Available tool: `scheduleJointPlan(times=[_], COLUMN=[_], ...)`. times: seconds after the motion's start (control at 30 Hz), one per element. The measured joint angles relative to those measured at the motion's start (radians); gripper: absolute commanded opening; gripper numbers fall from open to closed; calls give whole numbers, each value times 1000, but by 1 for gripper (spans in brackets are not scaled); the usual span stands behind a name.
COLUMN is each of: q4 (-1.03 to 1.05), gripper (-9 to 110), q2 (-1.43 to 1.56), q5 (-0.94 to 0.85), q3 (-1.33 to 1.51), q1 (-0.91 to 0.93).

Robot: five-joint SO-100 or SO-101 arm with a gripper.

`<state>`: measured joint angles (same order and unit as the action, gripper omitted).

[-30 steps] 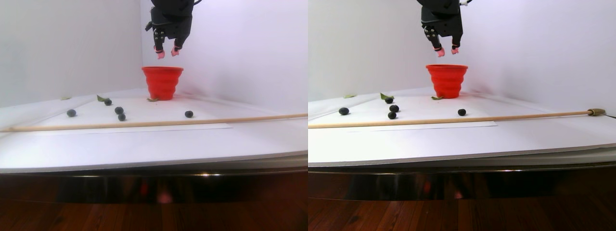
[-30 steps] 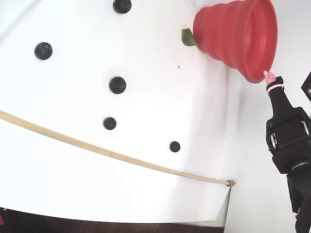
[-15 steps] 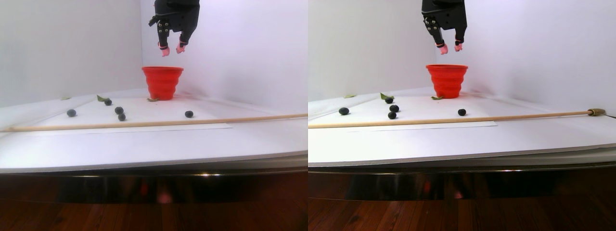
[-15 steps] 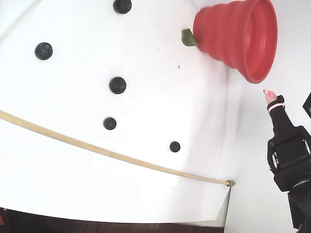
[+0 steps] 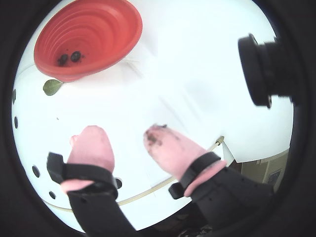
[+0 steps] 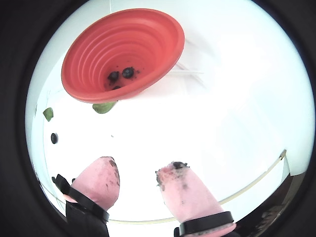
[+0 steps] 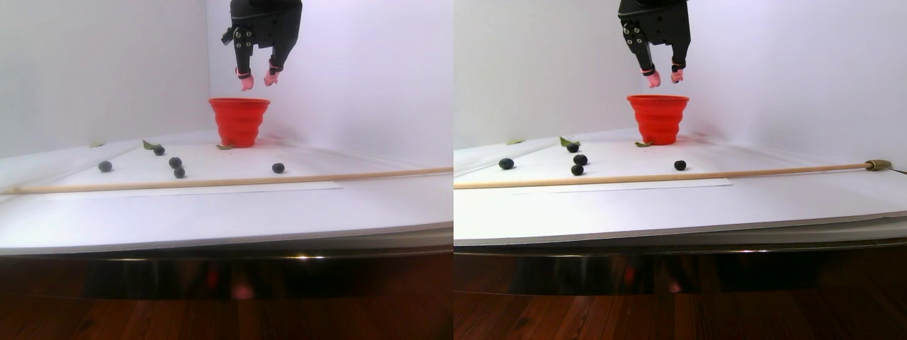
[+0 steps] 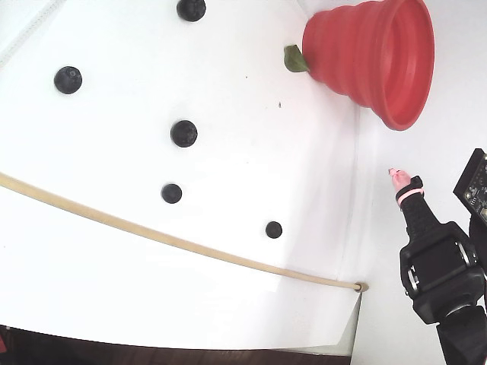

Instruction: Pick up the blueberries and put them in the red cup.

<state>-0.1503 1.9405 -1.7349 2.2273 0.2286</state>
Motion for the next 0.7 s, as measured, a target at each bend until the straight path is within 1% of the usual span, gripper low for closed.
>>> scheduleJointPlan(times=[0.27,0.7], q4=[14,17], gripper=[15,15], q2=[67,74], q5=[6,8], q3=[49,123], q1=[29,37])
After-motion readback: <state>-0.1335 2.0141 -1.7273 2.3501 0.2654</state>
